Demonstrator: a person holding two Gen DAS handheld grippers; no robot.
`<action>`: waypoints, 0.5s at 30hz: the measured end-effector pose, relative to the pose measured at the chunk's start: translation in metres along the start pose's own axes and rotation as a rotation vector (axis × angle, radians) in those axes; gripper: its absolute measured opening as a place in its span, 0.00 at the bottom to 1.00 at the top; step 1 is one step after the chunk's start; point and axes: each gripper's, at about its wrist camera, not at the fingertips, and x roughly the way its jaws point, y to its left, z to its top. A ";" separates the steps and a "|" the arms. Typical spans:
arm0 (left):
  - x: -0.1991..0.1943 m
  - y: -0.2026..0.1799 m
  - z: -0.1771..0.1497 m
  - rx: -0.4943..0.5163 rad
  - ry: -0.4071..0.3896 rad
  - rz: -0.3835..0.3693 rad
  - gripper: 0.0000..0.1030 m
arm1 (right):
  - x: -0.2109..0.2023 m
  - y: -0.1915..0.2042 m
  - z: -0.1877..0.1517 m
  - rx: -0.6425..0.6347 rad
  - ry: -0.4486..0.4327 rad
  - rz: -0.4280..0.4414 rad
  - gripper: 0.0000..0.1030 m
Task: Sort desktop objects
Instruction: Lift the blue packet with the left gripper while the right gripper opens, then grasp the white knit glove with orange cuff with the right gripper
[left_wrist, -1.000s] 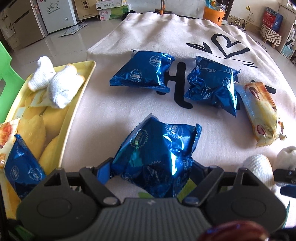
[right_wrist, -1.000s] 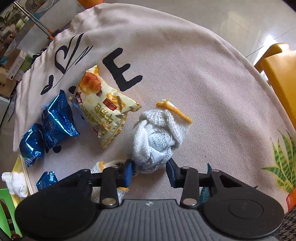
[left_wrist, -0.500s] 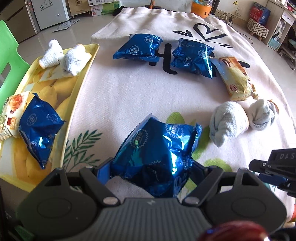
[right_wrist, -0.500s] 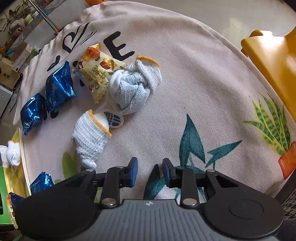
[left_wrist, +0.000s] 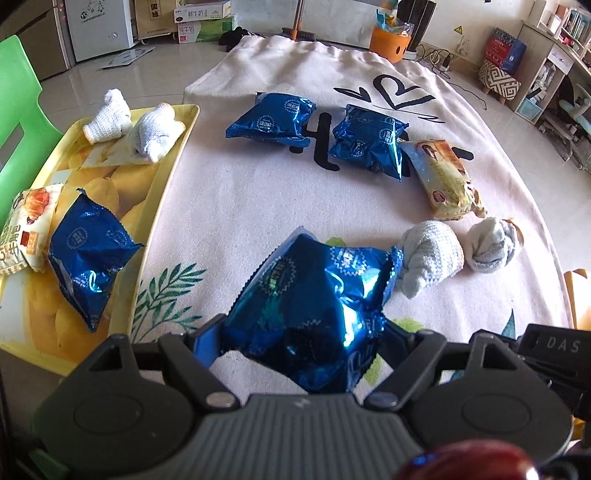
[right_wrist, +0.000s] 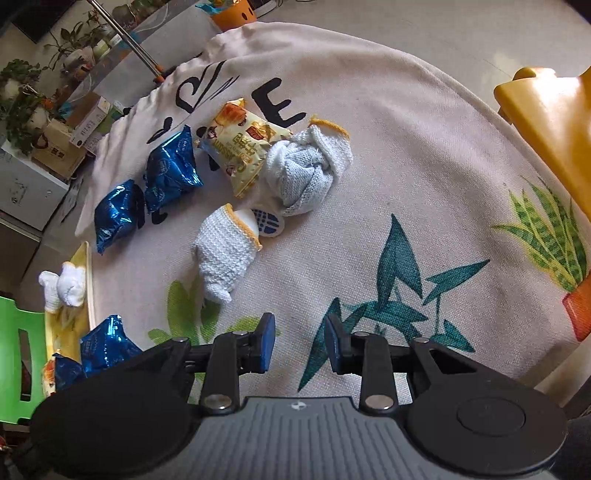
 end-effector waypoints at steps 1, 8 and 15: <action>-0.002 0.002 0.000 -0.005 -0.005 -0.004 0.80 | -0.001 0.000 -0.001 0.001 -0.004 0.013 0.30; -0.010 0.008 0.002 -0.038 -0.032 -0.038 0.80 | -0.012 0.007 -0.005 -0.044 -0.049 0.090 0.30; -0.014 0.010 0.005 -0.070 -0.042 -0.068 0.80 | -0.017 0.002 -0.005 -0.011 -0.069 0.117 0.30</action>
